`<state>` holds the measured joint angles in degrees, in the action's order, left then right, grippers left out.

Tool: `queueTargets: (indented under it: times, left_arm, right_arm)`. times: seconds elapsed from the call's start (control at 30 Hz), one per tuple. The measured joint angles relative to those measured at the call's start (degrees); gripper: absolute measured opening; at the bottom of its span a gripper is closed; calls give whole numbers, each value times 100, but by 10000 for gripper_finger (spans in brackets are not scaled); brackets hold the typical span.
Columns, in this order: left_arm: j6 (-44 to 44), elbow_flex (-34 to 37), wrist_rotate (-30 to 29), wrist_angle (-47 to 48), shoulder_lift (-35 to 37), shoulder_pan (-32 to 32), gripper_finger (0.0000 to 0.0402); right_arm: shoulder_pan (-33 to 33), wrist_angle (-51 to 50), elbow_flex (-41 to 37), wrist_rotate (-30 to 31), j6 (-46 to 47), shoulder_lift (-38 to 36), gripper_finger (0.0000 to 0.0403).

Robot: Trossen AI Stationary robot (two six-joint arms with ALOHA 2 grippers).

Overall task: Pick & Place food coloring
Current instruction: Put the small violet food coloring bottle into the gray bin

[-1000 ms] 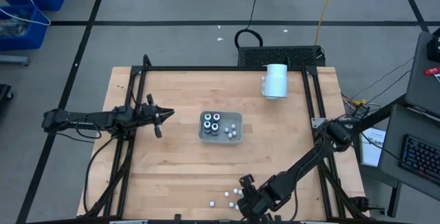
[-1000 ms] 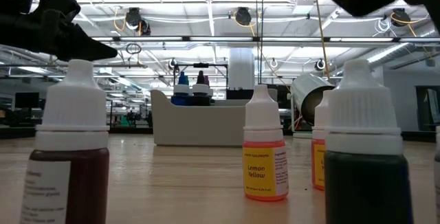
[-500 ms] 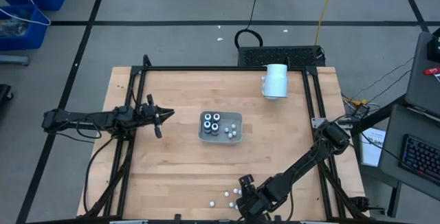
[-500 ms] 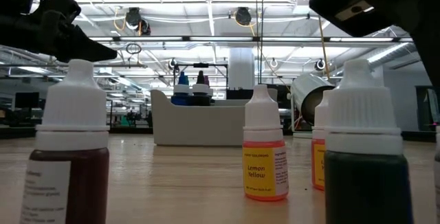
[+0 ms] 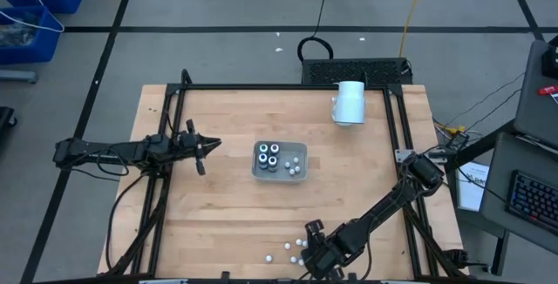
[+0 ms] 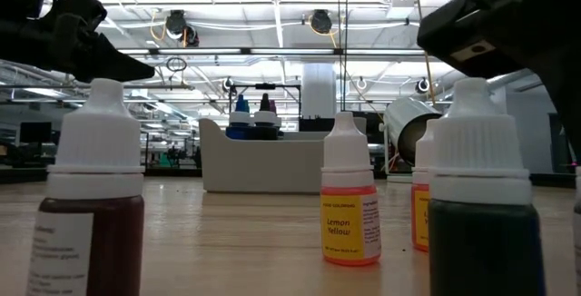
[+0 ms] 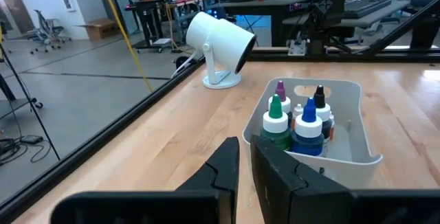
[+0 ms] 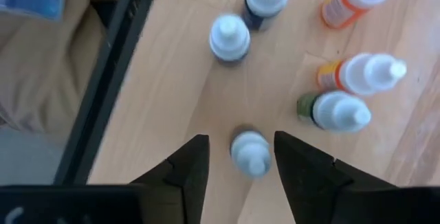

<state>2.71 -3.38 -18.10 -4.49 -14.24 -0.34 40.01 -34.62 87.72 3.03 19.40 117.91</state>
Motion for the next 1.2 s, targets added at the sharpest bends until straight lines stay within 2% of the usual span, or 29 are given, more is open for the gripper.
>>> queueTargets:
  times: [0.27,0.6,0.8,1.03,1.2]
  left_arm:
    - [1,0,-1,0,2,0,47]
    - [3,0,-3,0,0,0,47]
    - [16,0,-5,0,2,0,47]
    - [127,0,-5,0,0,0,47]
    - [151,-2,-5,2,0,0,47]
  right_arm:
    - [-2,102,0,-7,6,0,117]
    - [-68,-28,2,-11,184,-7,50]
    - [-170,-490,7,-12,376,-87,49]
    - [-548,-1113,2,33,130,-1023,47]
    - [-1075,-1100,4,996,-375,-1965,47]
